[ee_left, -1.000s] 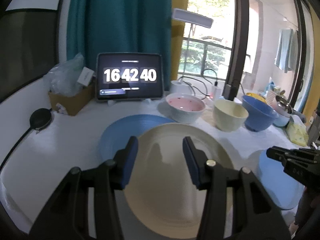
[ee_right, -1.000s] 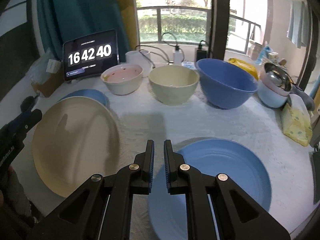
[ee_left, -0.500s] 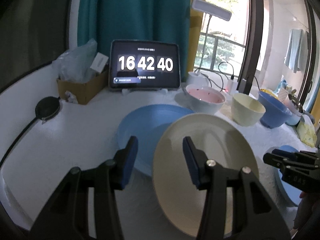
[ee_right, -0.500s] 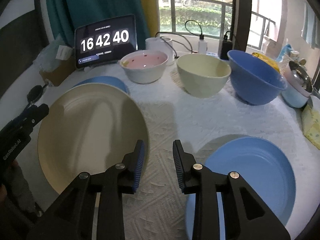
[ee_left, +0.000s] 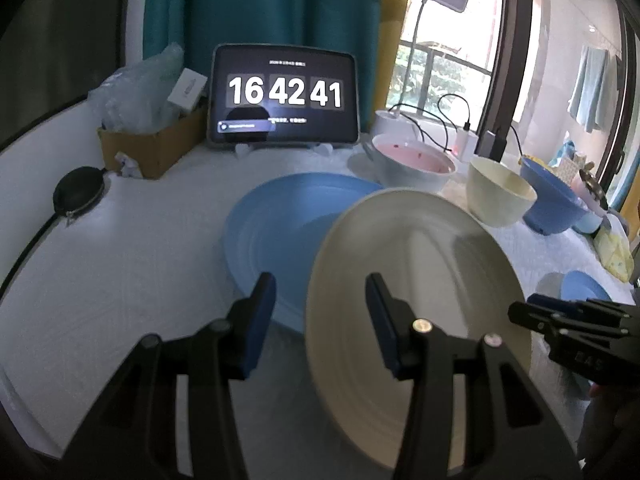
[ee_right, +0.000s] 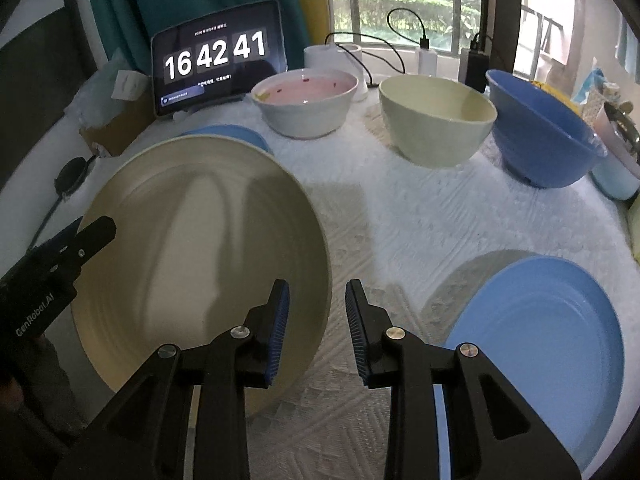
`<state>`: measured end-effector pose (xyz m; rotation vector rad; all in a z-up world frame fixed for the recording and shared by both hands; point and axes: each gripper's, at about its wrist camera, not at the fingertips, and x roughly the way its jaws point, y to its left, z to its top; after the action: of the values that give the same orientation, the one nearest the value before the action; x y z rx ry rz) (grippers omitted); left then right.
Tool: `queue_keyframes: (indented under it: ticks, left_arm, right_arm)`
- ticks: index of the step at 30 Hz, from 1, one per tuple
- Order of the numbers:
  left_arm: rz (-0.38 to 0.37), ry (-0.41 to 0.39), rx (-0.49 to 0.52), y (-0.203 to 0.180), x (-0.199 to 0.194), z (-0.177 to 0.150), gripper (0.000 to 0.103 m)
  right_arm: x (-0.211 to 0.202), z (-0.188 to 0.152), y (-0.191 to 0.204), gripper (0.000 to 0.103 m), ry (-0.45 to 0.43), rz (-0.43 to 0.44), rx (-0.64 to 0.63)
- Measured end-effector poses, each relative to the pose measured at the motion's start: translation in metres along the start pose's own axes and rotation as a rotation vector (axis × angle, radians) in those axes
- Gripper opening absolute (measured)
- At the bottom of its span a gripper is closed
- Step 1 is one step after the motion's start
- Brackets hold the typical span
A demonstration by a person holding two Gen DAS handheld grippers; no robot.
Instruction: Organize plates and bowls
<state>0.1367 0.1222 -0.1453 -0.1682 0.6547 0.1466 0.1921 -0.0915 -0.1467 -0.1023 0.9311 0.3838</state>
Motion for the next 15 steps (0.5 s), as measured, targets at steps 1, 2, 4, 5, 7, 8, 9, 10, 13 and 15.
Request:
queue_keyframes:
  ticks: [1,2,4,5,7,8,9,10,13,15]
  left_arm:
    - [0.004,0.0,0.004,-0.0006,0.0008,-0.0005,0.048]
    - [0.008,-0.002,0.007,-0.0009,0.0014,-0.0012,0.048]
    - [0.015,0.001,0.011,-0.0016,0.0025,-0.0023,0.048]
    - [0.015,0.005,0.012,-0.0018,0.0033,-0.003,0.048]
    - [0.01,0.013,0.012,-0.0018,0.0046,-0.0039,0.048]
    - [0.009,0.018,0.011,-0.002,0.0049,-0.0044,0.048]
    - [0.009,0.024,0.012,-0.0019,0.0062,-0.0047,0.048]
    - [0.008,0.028,0.013,-0.0018,0.0068,-0.0053,0.048]
    - [-0.004,0.04,0.024,-0.0049,0.0076,-0.007,0.047]
    - [-0.01,0.034,0.039,-0.0088,0.0052,-0.0079,0.045]
  right_arm:
    - [0.0015,0.0,0.0004,0.031,0.005,0.003,0.002]
    - [0.0028,-0.0001,0.001,0.031,0.009,0.009,0.003]
    - [0.0053,-0.0008,0.0021,0.031,0.019,0.024,0.005]
    - [0.006,-0.0009,0.0024,0.031,0.023,0.031,0.007]
    - [0.0077,-0.001,0.0027,0.031,0.032,0.036,0.016]
    - [0.0083,-0.0008,0.0032,0.031,0.034,0.035,0.016]
    - [0.0088,-0.0008,0.0035,0.031,0.037,0.036,0.016]
    - [0.009,-0.0008,0.0036,0.031,0.037,0.037,0.017]
    - [0.0085,-0.0016,0.0026,0.029,0.034,0.043,0.021]
    - [0.0073,-0.0024,0.0029,0.022,0.029,0.045,0.015]
